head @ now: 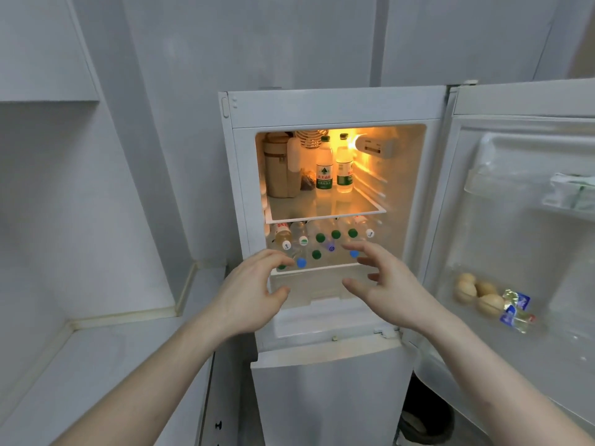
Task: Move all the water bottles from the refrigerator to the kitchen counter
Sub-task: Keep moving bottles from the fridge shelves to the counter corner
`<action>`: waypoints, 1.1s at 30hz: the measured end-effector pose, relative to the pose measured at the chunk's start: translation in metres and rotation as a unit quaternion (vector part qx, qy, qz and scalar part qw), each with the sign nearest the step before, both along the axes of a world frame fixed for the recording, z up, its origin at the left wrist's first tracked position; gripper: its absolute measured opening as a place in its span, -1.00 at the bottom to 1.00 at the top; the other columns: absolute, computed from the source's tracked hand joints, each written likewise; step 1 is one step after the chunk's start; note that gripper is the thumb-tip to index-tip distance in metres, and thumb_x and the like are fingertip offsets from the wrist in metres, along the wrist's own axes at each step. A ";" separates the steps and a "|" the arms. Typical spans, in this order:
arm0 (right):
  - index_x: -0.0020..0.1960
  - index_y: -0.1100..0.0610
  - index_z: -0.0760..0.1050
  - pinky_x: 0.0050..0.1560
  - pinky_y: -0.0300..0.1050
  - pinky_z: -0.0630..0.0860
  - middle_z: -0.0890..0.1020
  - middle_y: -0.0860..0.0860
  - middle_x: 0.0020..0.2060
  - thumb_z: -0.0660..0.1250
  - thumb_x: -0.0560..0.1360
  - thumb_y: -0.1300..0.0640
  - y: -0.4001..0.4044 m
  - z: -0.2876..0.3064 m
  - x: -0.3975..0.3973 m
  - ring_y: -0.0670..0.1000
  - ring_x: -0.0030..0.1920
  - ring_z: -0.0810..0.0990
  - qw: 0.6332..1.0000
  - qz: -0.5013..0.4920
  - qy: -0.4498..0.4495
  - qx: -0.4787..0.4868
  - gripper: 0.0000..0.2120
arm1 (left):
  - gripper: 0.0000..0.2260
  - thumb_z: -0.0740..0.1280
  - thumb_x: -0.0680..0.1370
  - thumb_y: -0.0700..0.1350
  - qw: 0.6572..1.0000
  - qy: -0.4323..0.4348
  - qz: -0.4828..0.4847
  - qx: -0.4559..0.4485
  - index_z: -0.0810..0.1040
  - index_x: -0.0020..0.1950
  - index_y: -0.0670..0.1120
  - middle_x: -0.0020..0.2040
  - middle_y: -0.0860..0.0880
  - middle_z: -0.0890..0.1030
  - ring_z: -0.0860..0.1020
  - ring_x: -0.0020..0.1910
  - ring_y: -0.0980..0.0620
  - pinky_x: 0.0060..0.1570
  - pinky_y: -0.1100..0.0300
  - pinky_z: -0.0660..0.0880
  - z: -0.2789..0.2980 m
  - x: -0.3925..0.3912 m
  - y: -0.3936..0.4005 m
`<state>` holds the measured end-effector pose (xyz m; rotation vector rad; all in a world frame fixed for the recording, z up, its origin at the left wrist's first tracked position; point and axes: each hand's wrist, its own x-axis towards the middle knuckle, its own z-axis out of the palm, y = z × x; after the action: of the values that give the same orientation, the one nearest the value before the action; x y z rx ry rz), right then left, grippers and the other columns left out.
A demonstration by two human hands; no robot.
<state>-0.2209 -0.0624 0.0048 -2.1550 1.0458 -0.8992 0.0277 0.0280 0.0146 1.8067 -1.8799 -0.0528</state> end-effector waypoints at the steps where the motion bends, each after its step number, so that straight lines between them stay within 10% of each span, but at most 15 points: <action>1: 0.46 -0.20 0.42 0.34 -0.05 0.50 0.47 -0.25 0.40 0.46 0.56 0.06 -0.010 0.000 0.002 -0.14 0.37 0.47 1.000 -0.002 -0.001 0.000 -0.48 | -0.63 0.37 0.59 -0.03 1.000 0.002 -0.003 -0.002 0.50 0.40 0.15 0.40 0.22 0.46 0.43 0.36 0.17 0.29 0.23 0.40 0.000 0.001 -0.011; 23: 0.53 -0.16 0.31 0.43 0.10 0.49 0.38 -0.13 0.53 0.47 0.55 0.13 -0.306 -0.005 0.066 0.01 0.47 0.42 0.992 -0.063 -0.104 0.041 -0.36 | -0.51 0.42 0.57 -0.11 0.994 0.102 0.025 0.007 0.42 0.48 0.06 0.41 0.10 0.42 0.50 0.04 0.22 -0.10 0.49 0.35 0.013 0.011 -0.326; 33: 0.59 -0.06 0.24 0.49 0.12 0.38 0.35 -0.06 0.57 0.47 0.56 0.12 -0.373 -0.005 0.093 0.07 0.55 0.36 0.982 -0.115 -0.131 0.075 -0.31 | -0.41 0.48 0.54 -0.09 0.984 0.169 0.063 -0.001 0.33 0.51 -0.04 0.43 -0.04 0.46 0.53 0.29 -0.07 0.33 -0.01 0.52 0.042 0.019 -0.441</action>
<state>-0.1276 -0.4358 -0.0006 -1.7601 1.2012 -1.1383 0.0471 -0.4131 0.0561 1.7817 -1.5254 -0.2927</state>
